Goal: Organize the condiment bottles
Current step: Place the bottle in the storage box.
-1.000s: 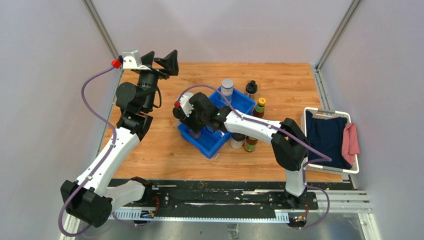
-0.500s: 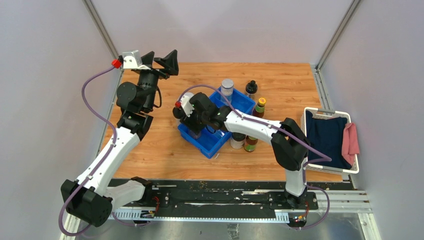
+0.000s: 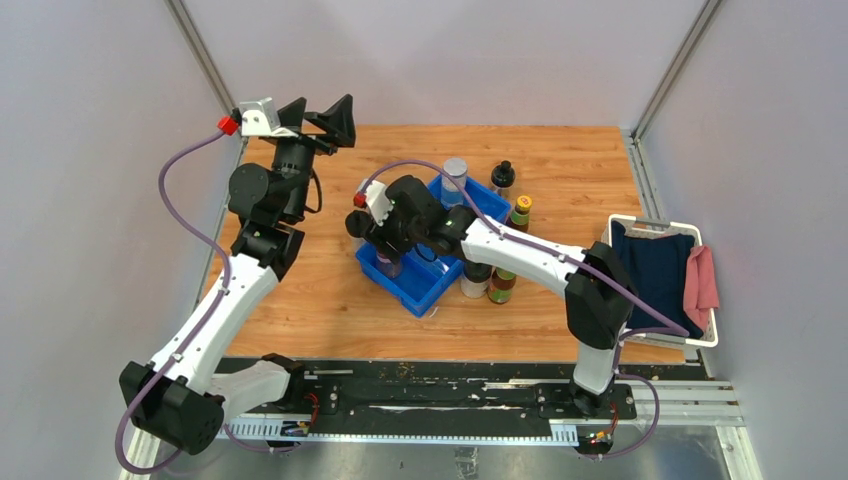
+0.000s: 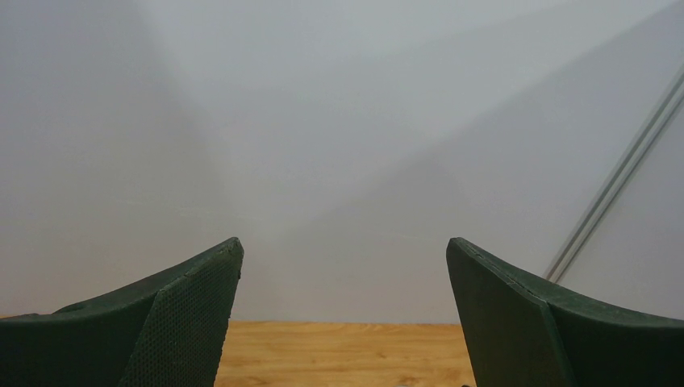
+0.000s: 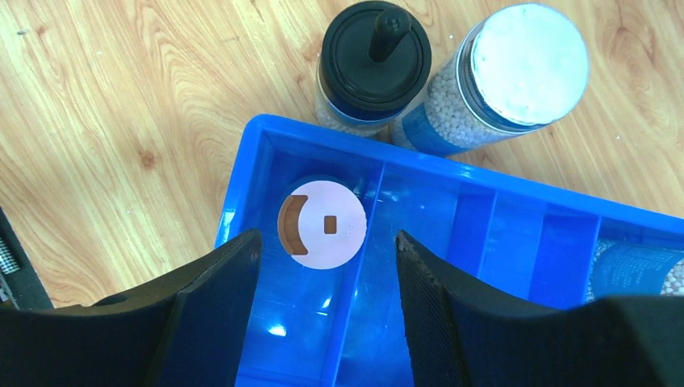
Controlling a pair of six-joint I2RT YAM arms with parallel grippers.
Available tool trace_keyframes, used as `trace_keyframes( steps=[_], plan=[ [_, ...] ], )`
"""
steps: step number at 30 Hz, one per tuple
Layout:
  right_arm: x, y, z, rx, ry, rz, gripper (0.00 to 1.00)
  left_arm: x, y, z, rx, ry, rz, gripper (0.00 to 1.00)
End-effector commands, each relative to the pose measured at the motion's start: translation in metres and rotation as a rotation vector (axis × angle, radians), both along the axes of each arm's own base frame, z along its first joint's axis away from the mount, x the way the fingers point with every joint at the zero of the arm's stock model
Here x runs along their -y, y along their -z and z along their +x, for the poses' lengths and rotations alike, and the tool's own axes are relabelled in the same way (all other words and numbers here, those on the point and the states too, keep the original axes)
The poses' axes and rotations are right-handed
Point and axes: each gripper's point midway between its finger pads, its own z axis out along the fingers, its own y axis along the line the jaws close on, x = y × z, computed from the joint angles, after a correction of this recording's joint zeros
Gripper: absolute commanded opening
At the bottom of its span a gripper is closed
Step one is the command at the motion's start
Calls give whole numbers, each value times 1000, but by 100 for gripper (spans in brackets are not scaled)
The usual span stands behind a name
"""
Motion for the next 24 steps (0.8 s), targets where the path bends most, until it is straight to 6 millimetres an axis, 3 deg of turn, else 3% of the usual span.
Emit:
trace_keyframes(
  steps=[1,13,24],
  plan=[
    [1,-33,-1,15,1,61,65,-4,-26,-14,61,1,-20,100],
    [5,-57,13,100,41,75,66,-7,-33,-17,73,-4,-38,100],
    [40,-84,51,205,184,48,71,-16,-45,-17,97,-70,20,100]
  ],
)
